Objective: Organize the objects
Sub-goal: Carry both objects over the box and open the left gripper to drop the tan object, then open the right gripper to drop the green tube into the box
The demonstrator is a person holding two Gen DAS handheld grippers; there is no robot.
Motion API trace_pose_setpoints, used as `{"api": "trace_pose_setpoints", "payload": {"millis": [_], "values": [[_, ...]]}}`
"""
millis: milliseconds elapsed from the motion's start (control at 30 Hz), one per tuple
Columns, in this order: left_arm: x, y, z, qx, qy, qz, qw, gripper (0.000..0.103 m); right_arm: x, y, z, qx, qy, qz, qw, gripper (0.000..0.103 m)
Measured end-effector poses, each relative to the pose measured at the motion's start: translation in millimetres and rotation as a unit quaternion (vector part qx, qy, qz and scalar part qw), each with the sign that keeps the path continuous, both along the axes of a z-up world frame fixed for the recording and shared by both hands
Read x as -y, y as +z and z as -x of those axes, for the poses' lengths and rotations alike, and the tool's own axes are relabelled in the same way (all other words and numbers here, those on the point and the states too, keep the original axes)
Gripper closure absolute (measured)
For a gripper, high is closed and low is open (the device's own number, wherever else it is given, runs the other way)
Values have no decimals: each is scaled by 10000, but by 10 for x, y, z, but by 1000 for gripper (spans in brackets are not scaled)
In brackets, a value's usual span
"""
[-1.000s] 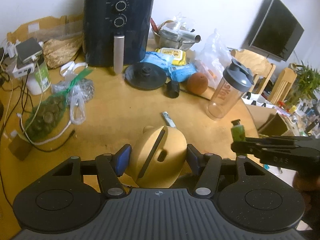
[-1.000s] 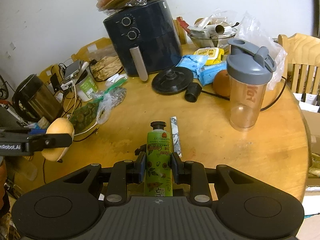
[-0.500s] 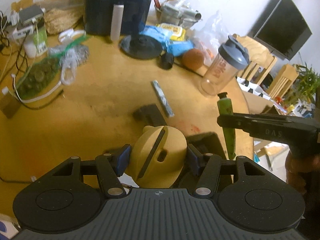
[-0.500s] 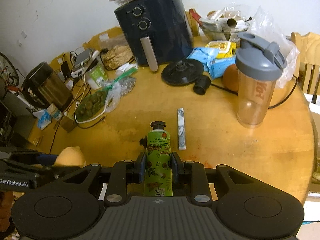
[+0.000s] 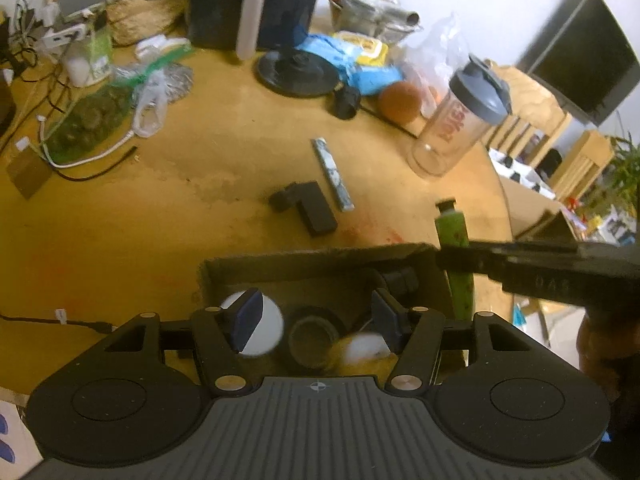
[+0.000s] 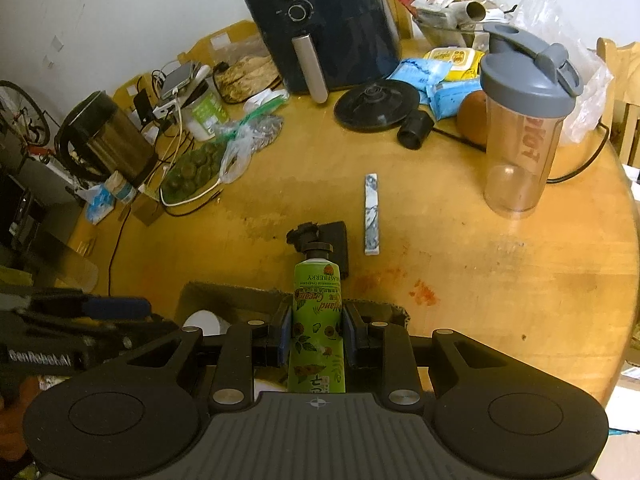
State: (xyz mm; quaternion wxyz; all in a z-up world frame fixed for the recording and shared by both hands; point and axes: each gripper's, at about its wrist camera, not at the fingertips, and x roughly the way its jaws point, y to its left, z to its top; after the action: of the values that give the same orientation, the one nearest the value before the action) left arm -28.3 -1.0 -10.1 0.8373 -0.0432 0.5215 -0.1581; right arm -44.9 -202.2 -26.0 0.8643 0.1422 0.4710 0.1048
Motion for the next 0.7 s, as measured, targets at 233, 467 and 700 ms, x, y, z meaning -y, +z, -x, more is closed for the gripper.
{"api": "trace_pose_setpoints", "payload": {"millis": [233,467,700], "values": [[-151,61,21,104,387,18,9992,44,-20,-26,26,-75,88,-9,9999,74],[-243,38,78,71,601,24,9982,44,-99,-36,26,-114,236,-9,9997,74],[-358,43,147,80,806,24,9967,44,-235,-9,-25,-104,476,-62,9988,74]]}}
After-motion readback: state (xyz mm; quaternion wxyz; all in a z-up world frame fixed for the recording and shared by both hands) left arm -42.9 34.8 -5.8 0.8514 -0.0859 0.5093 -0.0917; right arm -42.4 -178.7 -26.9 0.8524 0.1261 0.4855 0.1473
